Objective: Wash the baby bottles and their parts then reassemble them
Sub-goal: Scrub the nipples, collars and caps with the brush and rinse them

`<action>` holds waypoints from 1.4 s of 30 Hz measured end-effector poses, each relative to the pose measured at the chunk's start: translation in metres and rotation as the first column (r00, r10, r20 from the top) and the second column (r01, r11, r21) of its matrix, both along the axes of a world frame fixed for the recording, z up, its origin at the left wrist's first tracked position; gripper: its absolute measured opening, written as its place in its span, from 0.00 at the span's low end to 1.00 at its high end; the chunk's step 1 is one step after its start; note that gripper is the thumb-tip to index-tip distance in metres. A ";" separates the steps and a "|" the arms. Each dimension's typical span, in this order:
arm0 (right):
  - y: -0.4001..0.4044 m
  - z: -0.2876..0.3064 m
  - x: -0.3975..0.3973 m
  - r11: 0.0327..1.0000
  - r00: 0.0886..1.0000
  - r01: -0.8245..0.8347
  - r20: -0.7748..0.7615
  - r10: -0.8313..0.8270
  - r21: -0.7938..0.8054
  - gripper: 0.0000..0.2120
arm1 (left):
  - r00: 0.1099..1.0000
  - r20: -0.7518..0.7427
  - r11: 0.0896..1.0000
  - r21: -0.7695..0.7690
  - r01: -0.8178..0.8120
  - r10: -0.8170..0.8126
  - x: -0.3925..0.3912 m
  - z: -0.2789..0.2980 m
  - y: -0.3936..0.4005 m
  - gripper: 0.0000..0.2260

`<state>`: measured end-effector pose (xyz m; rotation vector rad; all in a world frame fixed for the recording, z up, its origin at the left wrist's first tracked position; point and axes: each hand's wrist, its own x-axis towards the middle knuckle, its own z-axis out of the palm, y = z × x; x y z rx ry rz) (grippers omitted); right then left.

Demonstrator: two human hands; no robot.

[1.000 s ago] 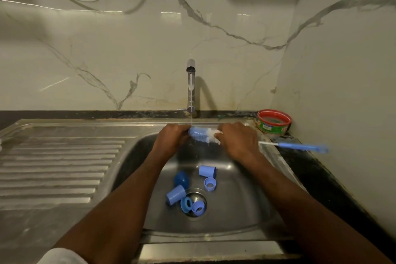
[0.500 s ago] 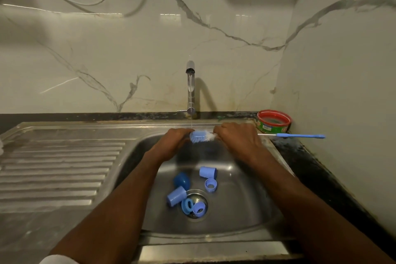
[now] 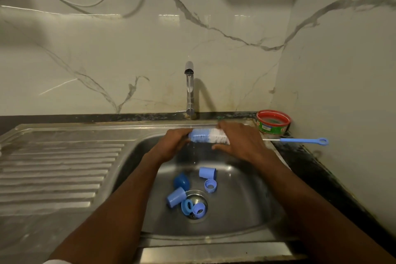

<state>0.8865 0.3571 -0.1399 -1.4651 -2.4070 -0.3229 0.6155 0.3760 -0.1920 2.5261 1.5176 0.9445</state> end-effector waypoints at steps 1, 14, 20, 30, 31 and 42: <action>0.001 -0.001 0.000 0.998 0.996 -0.031 0.089 0.026 0.054 0.28 | 1.000 0.014 1.000 -0.007 0.021 -0.021 -0.002 -0.001 0.000 0.14; -0.003 0.030 -0.007 0.651 0.833 -0.066 -0.401 -0.382 -0.756 0.16 | 0.977 -0.166 0.949 0.305 -0.077 0.133 0.006 0.003 -0.003 0.15; -0.002 0.002 -0.006 0.996 0.995 -0.075 0.069 0.071 0.056 0.25 | 0.990 -0.101 0.995 0.003 -0.096 0.096 0.010 -0.001 0.004 0.17; 0.001 0.021 -0.004 0.701 0.836 -0.156 -0.472 -0.282 -0.695 0.13 | 0.996 -0.087 0.977 0.214 0.023 -0.004 0.000 0.007 -0.003 0.13; -0.003 0.027 -0.003 0.617 0.773 -0.174 -0.495 -0.397 -0.768 0.12 | 0.997 -0.073 0.973 0.228 0.039 -0.023 0.001 0.007 -0.002 0.13; -0.002 0.011 0.008 0.877 0.909 0.322 -0.143 -0.392 -0.356 0.13 | 0.973 0.169 0.985 -0.087 -0.147 0.160 0.015 -0.007 -0.006 0.06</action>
